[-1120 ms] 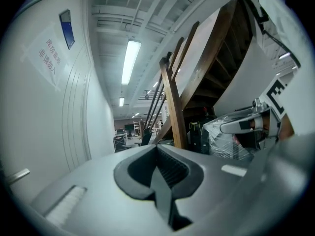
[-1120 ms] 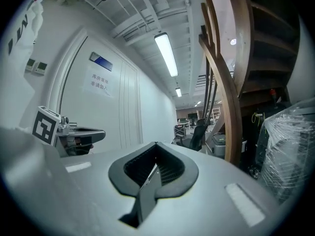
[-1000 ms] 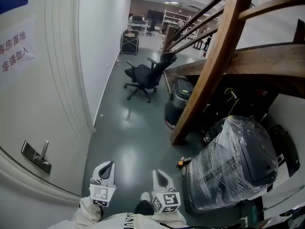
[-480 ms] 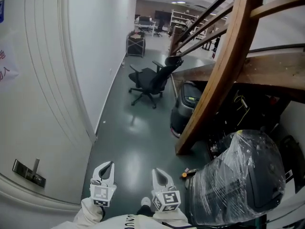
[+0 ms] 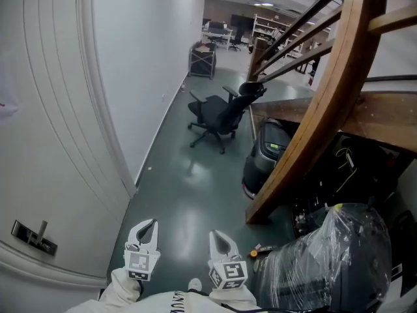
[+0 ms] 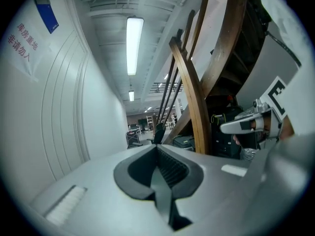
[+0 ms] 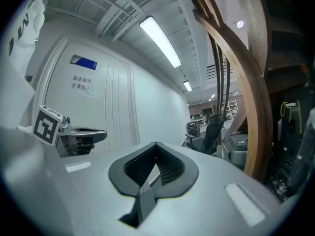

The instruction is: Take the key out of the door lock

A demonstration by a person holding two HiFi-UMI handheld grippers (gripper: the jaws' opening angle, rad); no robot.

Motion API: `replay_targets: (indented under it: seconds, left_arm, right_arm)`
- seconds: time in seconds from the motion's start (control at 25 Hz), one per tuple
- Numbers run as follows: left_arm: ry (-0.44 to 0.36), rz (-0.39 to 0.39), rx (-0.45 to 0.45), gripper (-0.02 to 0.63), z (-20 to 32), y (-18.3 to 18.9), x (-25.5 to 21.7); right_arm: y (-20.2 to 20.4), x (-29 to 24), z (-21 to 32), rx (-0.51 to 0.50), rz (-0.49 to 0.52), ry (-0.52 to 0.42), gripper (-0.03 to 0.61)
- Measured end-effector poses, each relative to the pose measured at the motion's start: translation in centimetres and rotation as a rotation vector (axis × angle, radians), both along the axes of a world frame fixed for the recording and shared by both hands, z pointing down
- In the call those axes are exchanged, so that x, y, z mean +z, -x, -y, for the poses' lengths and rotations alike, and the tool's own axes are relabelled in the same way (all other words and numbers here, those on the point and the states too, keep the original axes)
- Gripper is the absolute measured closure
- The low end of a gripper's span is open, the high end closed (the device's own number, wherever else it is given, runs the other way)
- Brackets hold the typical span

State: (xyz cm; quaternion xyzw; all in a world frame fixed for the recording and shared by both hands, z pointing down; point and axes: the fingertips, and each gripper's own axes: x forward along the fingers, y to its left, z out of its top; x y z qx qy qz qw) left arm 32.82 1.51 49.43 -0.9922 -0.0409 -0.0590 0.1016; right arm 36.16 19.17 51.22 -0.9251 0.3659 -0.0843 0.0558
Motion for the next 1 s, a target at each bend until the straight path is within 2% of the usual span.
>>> replay_targets:
  seconds: [0.2,0.44,0.6,0.76,1.0]
  left_arm:
    - [-0.012,0.012,-0.119,0.614,2.0,-1.2,0.4]
    - [-0.022,0.047,-0.301,0.614,6.0,1.5,1.4]
    - [-0.017,0.067,-0.424,0.614,8.6,4.7,2.1]
    - [-0.027,0.048,-0.532,0.614,10.7,7.5,1.7]
    - [-0.015,0.023,-0.685,0.614,15.0,13.6,1.0]
  right_arm:
    - [-3.3,0.5,2.2,-0.112,0.011,-0.006,0.581]
    - [-5.1,0.9,7.2,-0.273,0.015,-0.007,0.581]
    - [-4.2,1.0,10.2,-0.366,0.022,-0.014,0.581]
    - [-3.0,1.0,13.1,-0.457,0.026,-0.01,0.581]
    - [1.4,0.4,19.6,-0.607,0.012,0.01,0.581]
